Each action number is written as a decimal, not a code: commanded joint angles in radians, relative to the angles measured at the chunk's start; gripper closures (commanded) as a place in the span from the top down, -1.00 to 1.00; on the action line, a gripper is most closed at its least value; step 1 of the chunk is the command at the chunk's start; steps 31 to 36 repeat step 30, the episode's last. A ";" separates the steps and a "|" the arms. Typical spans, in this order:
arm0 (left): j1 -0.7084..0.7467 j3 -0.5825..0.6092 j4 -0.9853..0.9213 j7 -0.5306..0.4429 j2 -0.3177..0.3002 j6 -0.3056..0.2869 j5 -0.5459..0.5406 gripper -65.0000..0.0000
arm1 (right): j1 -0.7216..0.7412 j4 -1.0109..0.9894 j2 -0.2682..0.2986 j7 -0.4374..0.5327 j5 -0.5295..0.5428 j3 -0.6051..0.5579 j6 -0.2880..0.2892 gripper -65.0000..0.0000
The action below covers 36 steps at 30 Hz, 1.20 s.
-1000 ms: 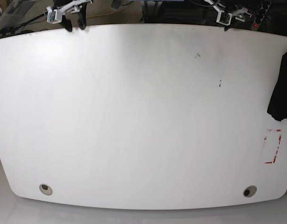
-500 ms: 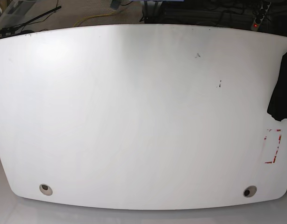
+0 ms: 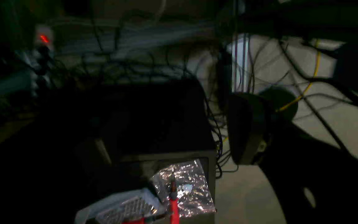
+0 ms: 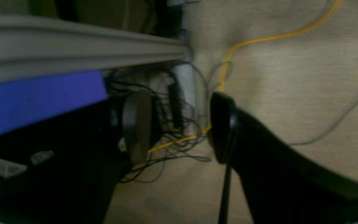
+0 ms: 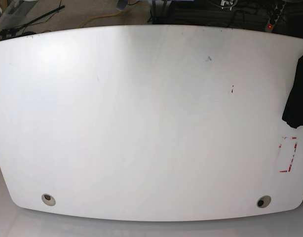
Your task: Fold the T-shirt properly
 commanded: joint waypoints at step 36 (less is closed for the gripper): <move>-0.568 0.053 -0.886 -0.060 0.015 0.097 -0.003 0.38 | 0.395 -0.525 -0.030 0.001 -0.215 -0.006 -0.132 -0.11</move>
